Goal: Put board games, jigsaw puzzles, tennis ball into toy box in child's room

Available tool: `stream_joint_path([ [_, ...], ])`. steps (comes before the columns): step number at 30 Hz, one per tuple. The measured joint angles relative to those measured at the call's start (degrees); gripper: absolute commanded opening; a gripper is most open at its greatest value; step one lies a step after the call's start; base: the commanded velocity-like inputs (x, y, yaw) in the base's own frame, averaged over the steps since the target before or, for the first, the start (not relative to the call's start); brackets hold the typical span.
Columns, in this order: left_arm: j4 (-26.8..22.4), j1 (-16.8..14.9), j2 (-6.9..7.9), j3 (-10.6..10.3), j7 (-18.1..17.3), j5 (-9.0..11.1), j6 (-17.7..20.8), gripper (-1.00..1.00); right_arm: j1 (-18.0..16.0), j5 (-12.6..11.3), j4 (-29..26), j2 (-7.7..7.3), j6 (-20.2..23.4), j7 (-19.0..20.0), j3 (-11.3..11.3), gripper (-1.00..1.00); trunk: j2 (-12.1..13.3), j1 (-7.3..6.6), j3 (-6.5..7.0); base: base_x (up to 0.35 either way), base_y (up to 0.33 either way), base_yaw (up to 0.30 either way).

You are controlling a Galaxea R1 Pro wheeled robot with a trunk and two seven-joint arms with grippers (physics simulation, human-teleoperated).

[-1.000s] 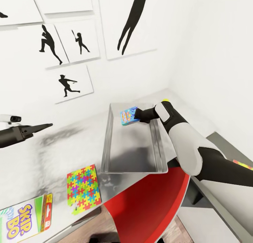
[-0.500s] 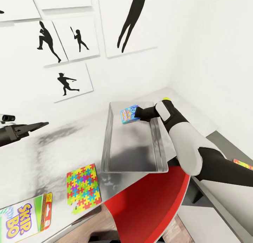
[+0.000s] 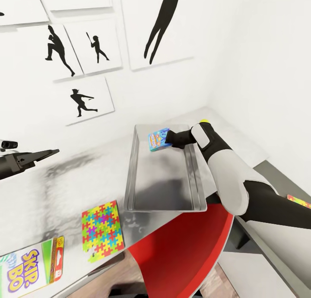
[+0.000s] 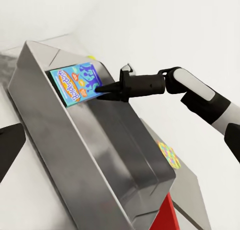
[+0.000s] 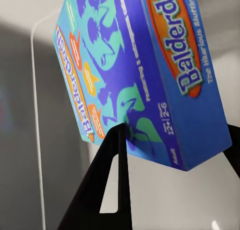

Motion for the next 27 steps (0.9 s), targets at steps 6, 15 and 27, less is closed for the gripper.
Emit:
stream_joint_path([
  [6, 0.0, 0.0, -0.04, -0.1, 0.0, 0.0, 0.0, 1.00, -0.2, -0.2, 0.0, 0.00, 0.2, 0.0, 0.0, -1.00, 0.0, 0.00, -0.49, 0.000, 0.000, 0.000],
  [15, 0.0, 0.0, -0.05, 0.0, 0.0, 0.0, 0.0, 1.00, -0.4, -0.1, -0.2, 0.00, 0.7, 0.0, -0.1, -1.00, 0.0, 0.00, -0.70, 0.000, 0.000, 0.000],
  [27, 0.0, 0.0, -0.05, 0.0, 0.0, 0.0, 0.0, 1.00, -1.2, -0.4, -0.2, 0.00, 1.8, 0.0, -0.2, 1.00, 0.0, 0.00, -0.70, 0.000, 0.000, 0.000],
])
